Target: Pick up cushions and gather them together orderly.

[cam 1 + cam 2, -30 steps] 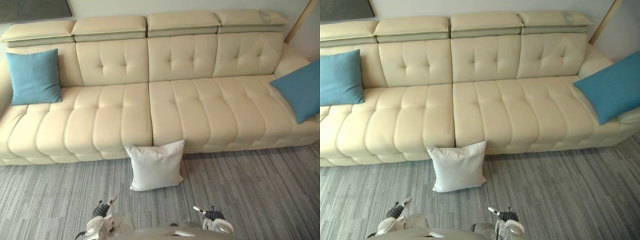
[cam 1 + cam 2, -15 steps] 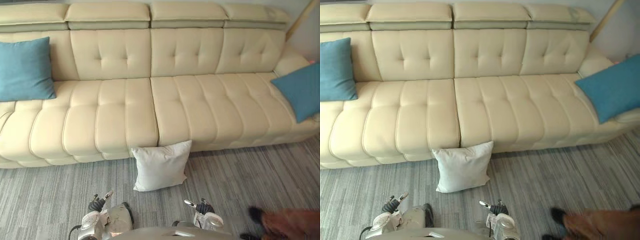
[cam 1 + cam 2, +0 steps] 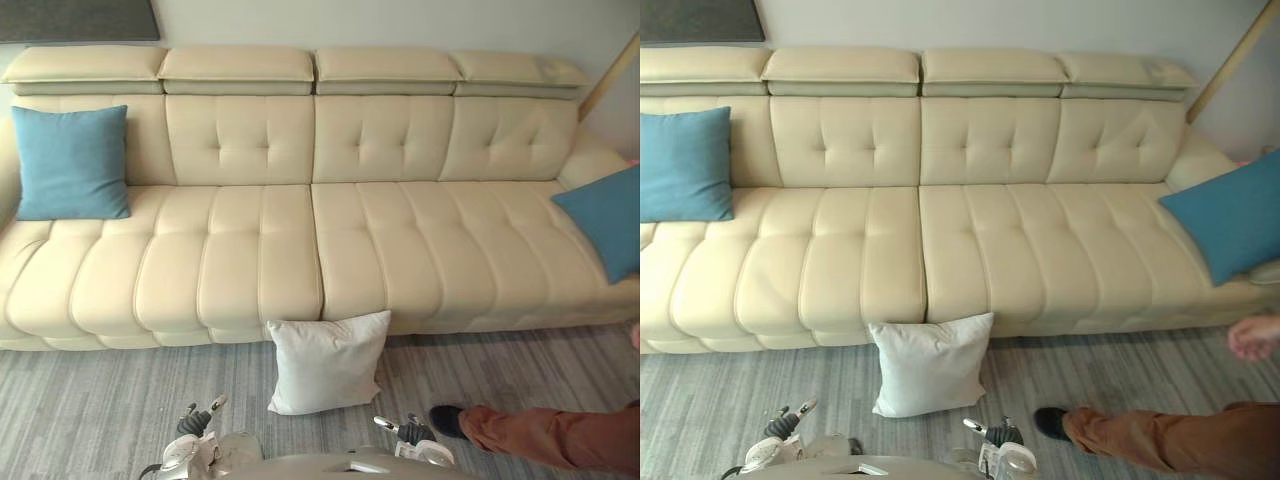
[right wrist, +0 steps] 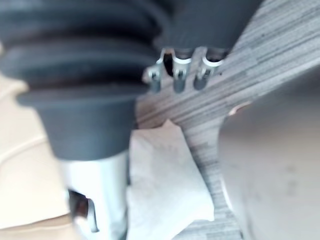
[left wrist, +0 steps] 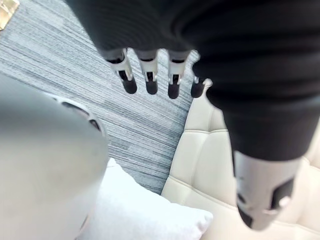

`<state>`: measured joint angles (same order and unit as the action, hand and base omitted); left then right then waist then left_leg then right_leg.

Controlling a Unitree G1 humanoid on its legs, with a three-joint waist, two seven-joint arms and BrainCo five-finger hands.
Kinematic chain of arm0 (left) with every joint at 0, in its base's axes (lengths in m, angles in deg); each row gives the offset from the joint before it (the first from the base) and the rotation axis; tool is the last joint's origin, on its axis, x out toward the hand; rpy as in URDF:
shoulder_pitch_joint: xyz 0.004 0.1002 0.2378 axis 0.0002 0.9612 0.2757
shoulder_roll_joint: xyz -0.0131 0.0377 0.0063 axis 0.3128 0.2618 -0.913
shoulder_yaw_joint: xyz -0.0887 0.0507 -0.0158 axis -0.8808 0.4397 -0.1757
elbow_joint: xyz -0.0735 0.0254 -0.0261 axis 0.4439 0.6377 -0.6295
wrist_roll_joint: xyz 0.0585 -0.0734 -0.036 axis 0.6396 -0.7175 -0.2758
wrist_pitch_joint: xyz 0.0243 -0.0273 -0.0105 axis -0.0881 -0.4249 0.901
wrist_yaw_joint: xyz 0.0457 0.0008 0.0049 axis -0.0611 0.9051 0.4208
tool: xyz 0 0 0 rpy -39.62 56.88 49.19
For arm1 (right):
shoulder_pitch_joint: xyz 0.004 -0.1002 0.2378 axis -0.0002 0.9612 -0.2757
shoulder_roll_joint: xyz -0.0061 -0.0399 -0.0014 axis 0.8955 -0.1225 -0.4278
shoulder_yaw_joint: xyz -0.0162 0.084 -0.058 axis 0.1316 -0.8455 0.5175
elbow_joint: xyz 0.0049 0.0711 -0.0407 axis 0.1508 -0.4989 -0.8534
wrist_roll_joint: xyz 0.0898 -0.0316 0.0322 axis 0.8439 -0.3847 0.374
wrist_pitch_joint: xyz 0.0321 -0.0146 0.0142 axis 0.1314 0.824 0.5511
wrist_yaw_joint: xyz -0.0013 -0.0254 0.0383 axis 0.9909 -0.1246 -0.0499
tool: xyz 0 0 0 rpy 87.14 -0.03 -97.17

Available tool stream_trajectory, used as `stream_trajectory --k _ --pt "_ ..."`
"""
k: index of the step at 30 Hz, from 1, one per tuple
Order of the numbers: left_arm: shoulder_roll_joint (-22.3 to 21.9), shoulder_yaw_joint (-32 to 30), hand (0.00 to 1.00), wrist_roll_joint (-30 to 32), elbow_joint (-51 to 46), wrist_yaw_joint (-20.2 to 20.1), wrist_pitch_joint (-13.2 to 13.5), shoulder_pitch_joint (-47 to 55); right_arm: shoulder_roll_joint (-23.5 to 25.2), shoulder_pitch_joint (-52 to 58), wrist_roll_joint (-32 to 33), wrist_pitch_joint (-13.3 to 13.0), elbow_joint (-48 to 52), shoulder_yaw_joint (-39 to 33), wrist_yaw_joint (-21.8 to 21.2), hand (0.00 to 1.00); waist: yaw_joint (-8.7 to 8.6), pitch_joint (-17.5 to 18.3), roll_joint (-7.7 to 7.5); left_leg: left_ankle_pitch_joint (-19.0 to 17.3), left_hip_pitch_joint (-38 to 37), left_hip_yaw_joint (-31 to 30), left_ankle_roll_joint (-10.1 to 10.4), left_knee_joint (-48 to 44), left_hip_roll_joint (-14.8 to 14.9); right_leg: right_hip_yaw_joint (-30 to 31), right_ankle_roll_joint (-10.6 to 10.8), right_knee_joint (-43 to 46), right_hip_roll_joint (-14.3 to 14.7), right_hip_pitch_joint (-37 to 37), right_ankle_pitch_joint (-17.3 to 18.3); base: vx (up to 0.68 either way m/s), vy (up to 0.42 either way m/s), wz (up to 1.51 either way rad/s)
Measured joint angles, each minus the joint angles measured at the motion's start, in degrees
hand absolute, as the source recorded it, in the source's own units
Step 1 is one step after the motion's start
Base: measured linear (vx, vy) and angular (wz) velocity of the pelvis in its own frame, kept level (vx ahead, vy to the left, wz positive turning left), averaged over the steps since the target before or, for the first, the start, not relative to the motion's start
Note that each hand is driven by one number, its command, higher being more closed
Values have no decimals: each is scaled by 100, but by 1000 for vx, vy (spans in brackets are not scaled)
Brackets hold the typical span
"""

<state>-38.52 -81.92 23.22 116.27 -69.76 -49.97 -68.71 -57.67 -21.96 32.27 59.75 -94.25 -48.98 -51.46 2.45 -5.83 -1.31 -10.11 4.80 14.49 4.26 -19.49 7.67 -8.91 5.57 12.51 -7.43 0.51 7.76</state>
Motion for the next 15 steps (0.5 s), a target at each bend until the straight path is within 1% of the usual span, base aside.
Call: stream_trajectory --k 1,3,4,5,6,10,12,13,15 --pt "-13 0 0 1 43 0 -1 -1 -13 14 0 1 -1 -4 0 0 2 34 41 24 -58 -28 36 68 17 -34 -19 -158 80 121 -40 108 -81 12" --pt "-16 0 0 2 97 -3 0 2 -8 50 0 1 -14 -11 -1 0 28 51 19 29 -160 -28 44 146 34 -70 -28 -337 116 284 -113 97 -57 2" --pt "-10 1 0 4 116 -7 0 -2 -3 57 0 3 -39 -12 -1 0 36 67 41 39 -222 -26 59 198 32 -77 -44 -420 149 362 -135 77 -44 -2" --pt "1 0 0 6 122 -12 1 14 15 86 3 1 -69 -25 -1 0 50 100 -24 53 -266 -12 71 279 20 -80 -54 -506 154 402 -162 68 -38 -1" --pt "21 4 0 8 122 -24 2 15 50 74 7 -3 -117 -128 0 0 56 116 -26 78 -329 -10 75 352 0 -81 -77 -580 156 468 -184 60 -25 0" --pt "88 15 0 10 128 -90 2 18 65 66 5 -2 -213 -137 -2 0 82 149 -158 205 -495 17 49 663 -125 -82 -89 -741 95 573 -227 19 0 2" --pt "104 28 0 12 133 -90 1 25 68 66 5 -3 -221 -138 -2 0 82 156 -177 258 -542 31 41 770 -163 -83 -102 -774 78 585 -242 0 0 0" --pt "121 43 0 13 134 -89 1 39 72 66 5 -4 -226 -151 -6 0 77 150 -198 340 -635 45 33 938 -217 -84 -136 -839 57 635 -270 0 0 0" --pt "136 62 0 13 134 -89 1 55 70 69 5 -4 -241 -167 -6 0 75 148 -218 471 -776 71 30 1192 -286 -80 -132 -896 24 676 -288 -33 9 -1"
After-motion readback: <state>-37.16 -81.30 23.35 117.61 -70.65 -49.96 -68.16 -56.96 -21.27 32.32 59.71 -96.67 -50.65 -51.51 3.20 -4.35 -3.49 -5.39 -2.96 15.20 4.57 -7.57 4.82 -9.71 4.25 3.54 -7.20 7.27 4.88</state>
